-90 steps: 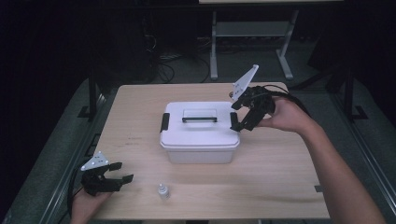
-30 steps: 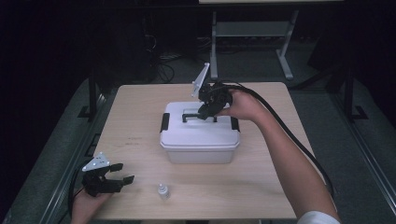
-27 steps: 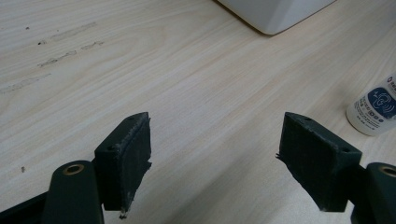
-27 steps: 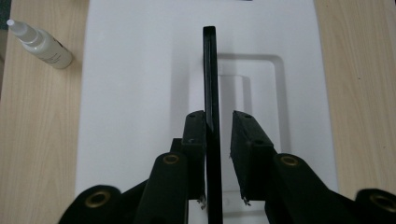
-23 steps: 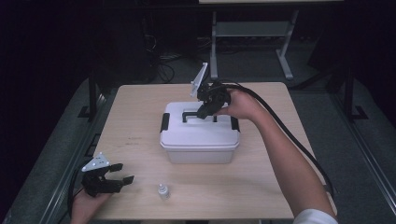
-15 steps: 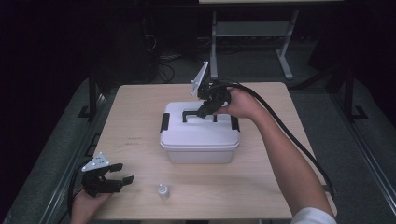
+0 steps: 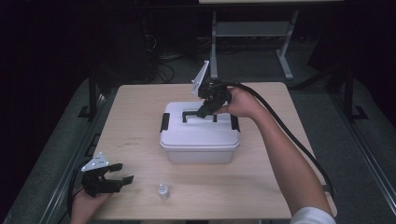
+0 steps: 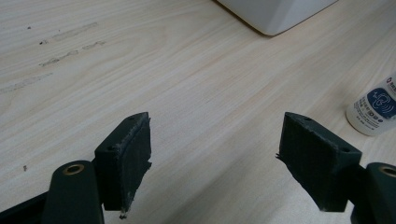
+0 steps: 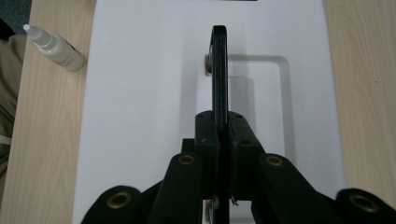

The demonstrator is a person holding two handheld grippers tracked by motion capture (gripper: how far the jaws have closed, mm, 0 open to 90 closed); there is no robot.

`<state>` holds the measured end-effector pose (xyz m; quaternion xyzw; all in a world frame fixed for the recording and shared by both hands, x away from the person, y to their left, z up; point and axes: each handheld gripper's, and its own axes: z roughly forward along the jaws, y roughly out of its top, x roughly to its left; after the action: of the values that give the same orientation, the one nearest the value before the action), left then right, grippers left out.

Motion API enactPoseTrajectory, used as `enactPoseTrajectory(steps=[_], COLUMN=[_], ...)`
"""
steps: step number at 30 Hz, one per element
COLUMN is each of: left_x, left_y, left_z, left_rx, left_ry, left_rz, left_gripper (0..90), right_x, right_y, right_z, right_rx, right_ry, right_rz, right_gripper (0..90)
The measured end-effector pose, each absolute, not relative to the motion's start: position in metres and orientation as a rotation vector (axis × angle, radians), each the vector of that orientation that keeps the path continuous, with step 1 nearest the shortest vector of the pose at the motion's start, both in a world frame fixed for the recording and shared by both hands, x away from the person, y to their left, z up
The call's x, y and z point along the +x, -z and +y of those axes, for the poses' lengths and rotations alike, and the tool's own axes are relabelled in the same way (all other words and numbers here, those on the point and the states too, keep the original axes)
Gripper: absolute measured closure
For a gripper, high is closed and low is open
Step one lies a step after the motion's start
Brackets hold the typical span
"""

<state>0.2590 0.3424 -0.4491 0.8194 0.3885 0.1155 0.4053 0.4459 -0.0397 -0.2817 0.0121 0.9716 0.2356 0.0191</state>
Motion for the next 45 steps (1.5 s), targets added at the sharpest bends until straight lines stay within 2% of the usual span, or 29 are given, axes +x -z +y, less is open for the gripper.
enactPoseTrajectory(steps=[11,23,45], left_x=[0.259,0.26,0.259], left_y=[0.449,0.45,0.447], left_z=[0.342,0.34,0.341], left_rx=[2.074,2.075,2.072], left_ry=[-0.298,-0.288,-0.294], left_rz=[0.98,0.982,0.979], left_gripper=[24.9,24.9,24.9], right_x=[0.443,0.432,0.396], right_y=[0.276,0.255,0.224], right_z=[-0.043,-0.057,-0.112], right_rx=[0.039,0.046,0.137], right_ry=[-0.759,-0.79,-0.784], right_rz=[2.995,2.951,2.875], right_gripper=[84.4,84.4,84.4])
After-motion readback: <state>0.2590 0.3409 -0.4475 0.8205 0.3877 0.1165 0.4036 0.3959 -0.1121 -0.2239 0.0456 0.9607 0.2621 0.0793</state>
